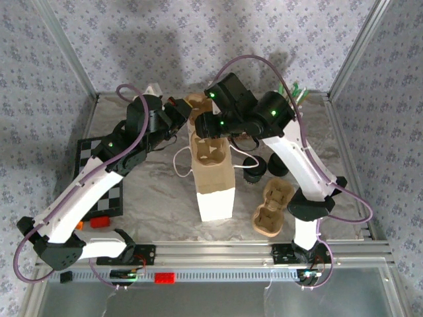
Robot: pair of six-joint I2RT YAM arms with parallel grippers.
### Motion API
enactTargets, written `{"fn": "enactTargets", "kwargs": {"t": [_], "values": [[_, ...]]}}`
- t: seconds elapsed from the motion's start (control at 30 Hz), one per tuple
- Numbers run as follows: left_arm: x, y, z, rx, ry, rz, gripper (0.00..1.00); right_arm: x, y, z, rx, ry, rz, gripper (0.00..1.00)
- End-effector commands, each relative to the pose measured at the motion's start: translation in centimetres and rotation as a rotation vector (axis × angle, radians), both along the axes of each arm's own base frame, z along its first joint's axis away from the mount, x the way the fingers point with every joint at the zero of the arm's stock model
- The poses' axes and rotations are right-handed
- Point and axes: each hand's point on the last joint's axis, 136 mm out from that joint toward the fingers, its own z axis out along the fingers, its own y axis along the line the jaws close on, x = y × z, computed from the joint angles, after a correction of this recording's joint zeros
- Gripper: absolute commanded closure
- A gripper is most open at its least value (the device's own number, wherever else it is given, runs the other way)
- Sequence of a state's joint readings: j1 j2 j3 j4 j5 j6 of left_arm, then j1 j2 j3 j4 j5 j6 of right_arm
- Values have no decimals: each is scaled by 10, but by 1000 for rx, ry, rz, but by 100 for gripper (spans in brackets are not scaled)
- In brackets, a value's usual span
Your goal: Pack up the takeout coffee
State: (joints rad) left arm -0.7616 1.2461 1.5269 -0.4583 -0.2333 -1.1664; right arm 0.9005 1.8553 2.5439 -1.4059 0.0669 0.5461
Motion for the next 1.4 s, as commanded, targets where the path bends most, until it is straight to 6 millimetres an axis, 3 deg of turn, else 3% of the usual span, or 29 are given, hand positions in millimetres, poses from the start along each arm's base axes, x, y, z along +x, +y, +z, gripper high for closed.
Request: {"fn": "enactTargets", "kwargs": {"t": [0.0, 0.3, 0.47, 0.57, 0.67, 0.83, 1.0, 1.1, 1.37], "values": [[-5, -3, 18, -76, -35, -11, 100, 1, -2, 2, 4, -5, -9, 59], [-7, -1, 20, -53, -45, -19, 100, -1, -7, 10, 15, -33, -16, 67], [-14, 9, 18, 15, -49, -14, 61, -8, -21, 8, -22, -21, -35, 68], [-22, 31, 11, 120, -48, 10, 52, -15, -32, 5, -43, 1, -62, 68], [-30, 44, 2, 213, -36, -8, 51, -22, -34, -1, -58, 27, -66, 68], [-55, 58, -45, 407, 132, -92, 56, -30, -35, -14, -72, 94, -100, 68], [-65, 43, -78, 421, 215, -211, 58, -30, -29, -26, -69, 156, -129, 69], [-67, 23, -85, 358, 223, -287, 59, -28, -26, -30, -74, 170, -151, 70], [-65, 1, -117, 351, 285, -369, 62, -29, -13, -46, -127, 178, -162, 71]]}}
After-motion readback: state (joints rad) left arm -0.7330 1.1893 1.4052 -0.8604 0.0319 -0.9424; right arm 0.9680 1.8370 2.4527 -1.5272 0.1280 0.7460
